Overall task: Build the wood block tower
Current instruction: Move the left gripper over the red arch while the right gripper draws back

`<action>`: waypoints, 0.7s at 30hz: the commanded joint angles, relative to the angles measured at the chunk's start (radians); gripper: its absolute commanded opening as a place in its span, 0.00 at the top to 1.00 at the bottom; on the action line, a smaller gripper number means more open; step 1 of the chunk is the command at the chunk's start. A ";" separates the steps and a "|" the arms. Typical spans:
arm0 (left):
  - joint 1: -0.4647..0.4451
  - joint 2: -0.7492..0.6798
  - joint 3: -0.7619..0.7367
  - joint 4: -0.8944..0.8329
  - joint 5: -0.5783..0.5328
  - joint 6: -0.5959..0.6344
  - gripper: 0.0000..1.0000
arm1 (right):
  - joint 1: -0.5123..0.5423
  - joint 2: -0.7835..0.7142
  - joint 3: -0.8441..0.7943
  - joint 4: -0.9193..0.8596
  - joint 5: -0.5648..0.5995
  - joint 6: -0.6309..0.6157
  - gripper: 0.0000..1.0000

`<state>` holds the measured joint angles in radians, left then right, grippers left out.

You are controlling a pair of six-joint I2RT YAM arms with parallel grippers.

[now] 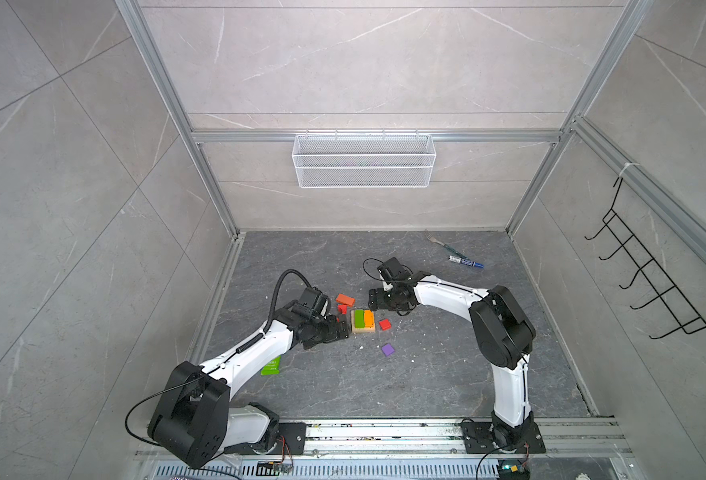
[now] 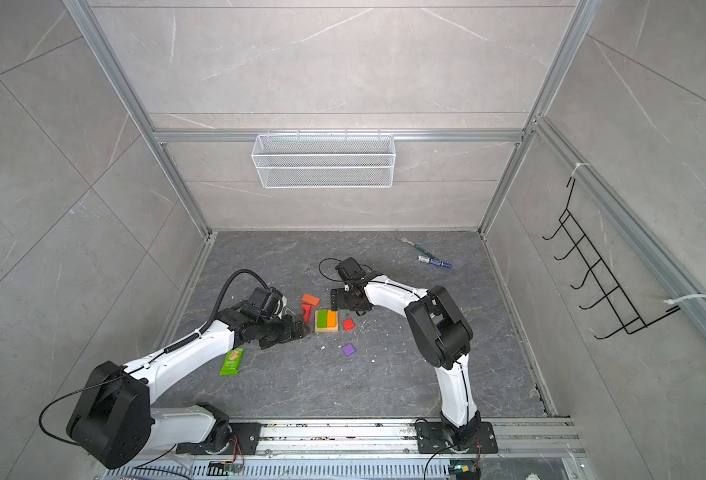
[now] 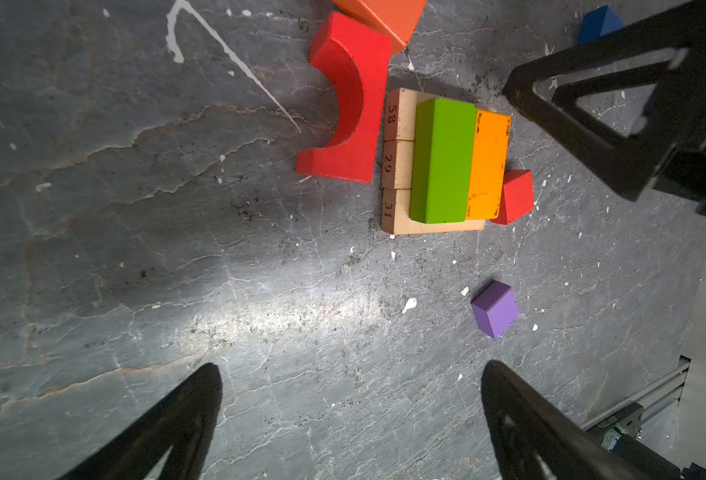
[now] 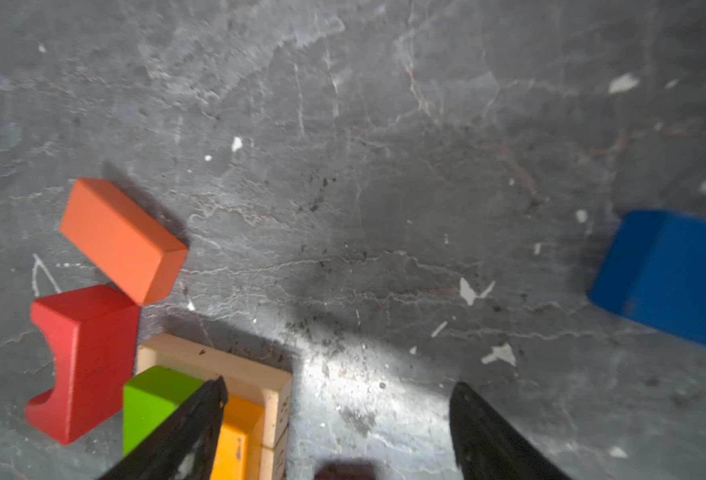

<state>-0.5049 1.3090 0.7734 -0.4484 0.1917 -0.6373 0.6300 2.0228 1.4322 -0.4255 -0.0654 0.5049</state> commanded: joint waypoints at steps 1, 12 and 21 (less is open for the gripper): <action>0.005 0.006 0.012 -0.026 -0.010 -0.008 0.02 | 0.007 -0.075 -0.011 0.017 0.027 -0.031 0.19; 0.007 0.080 0.118 -0.109 -0.106 0.035 0.13 | 0.007 -0.188 -0.087 0.022 0.022 -0.031 0.19; 0.005 0.183 0.244 -0.145 -0.192 0.111 0.37 | 0.008 -0.347 -0.248 0.047 0.000 -0.008 0.19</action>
<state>-0.5030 1.4689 0.9752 -0.5617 0.0410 -0.5758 0.6304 1.7260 1.2198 -0.3908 -0.0559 0.4896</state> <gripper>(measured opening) 0.642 0.809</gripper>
